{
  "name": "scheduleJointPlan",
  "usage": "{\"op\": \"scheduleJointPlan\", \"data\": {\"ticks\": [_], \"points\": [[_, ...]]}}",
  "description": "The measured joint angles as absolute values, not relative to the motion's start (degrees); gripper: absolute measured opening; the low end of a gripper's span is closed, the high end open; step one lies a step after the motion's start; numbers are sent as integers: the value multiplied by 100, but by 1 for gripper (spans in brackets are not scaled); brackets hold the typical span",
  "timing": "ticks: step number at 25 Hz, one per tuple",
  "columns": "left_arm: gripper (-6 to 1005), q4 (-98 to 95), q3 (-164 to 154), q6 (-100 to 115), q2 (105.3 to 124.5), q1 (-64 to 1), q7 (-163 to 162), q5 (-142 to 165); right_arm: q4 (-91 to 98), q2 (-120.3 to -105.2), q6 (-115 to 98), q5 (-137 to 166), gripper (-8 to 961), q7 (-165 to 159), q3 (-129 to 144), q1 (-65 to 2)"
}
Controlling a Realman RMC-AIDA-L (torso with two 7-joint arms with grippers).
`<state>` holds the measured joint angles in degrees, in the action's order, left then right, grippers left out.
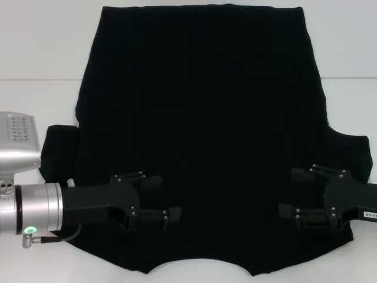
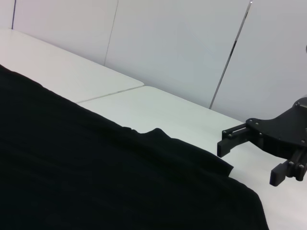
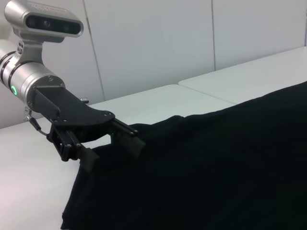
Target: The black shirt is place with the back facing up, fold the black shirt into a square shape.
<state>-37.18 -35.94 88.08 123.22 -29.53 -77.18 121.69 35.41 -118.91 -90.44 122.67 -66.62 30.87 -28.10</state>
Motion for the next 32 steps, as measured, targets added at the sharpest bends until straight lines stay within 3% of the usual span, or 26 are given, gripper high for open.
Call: {"op": "scheduleJointPlan", "data": {"ticks": [17,20,25,29,32], "points": [[921,-3762,-3440,8811,12316,-2930,-8012,12137,3577,-11908,-8953,12141,927,-6997,2944,-2850],[919,-3888,-3122,8735,12215,-2997,-8934,12124,3711,-11881,-8523,11883,927,-8114,2778,-2982],[916,-4325,-3019,8842,11830,-3148,-11666,12383,3991,-11477,-8001,12054,927,-10812,2933,-3487],[913,-4755,-2933,9092,11714,-3144,-13180,12674,3973,-11021,-7755,12295,927,-12478,3009,-3972],[894,-4847,-2598,9262,11630,-3148,-13707,12972,4008,-10781,-7730,12325,928,-13047,3041,-4195]]}}
